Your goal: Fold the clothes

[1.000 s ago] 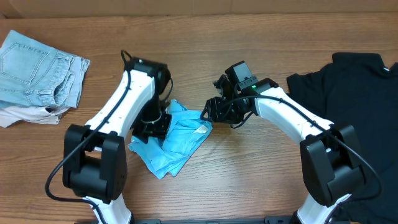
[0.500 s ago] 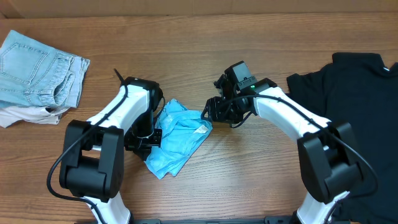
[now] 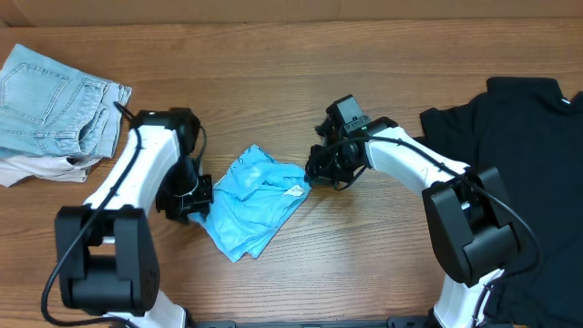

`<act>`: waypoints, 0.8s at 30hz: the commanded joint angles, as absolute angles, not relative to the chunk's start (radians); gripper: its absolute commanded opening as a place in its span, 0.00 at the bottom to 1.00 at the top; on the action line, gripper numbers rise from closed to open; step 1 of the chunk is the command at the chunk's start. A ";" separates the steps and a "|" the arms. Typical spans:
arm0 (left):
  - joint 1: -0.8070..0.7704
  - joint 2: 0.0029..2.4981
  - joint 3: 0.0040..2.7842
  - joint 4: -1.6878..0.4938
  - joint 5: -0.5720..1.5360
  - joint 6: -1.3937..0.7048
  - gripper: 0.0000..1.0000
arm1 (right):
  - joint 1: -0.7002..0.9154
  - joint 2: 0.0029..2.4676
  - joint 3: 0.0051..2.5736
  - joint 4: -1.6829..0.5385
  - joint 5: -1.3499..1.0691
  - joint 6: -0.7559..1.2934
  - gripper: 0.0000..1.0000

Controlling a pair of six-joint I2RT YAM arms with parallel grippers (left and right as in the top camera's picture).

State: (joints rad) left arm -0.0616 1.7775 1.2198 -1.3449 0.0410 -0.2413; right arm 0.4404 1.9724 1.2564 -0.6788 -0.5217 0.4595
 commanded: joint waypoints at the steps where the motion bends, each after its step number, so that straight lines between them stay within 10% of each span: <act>1: -0.066 1.750 1.208 -1.305 0.110 -0.221 0.53 | 0.416 1.973 1.261 -0.685 -0.496 0.524 0.04; 10: -0.065 1.750 1.040 -1.110 0.244 -0.207 0.61 | 0.419 1.973 1.261 -0.689 -0.505 0.493 0.07; 14: -0.064 1.750 0.970 -1.061 0.242 -0.217 0.04 | 0.419 1.973 1.261 -0.688 -0.524 0.477 0.08; 24: -0.001 1.750 1.059 -1.302 0.207 -0.180 0.04 | 0.419 1.962 1.264 -0.686 -0.608 0.336 0.10</act>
State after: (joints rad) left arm -0.0223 1.7672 1.0176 -1.3018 0.2272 -0.2066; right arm 0.4194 1.9724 1.2564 -0.6914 -0.5755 0.3882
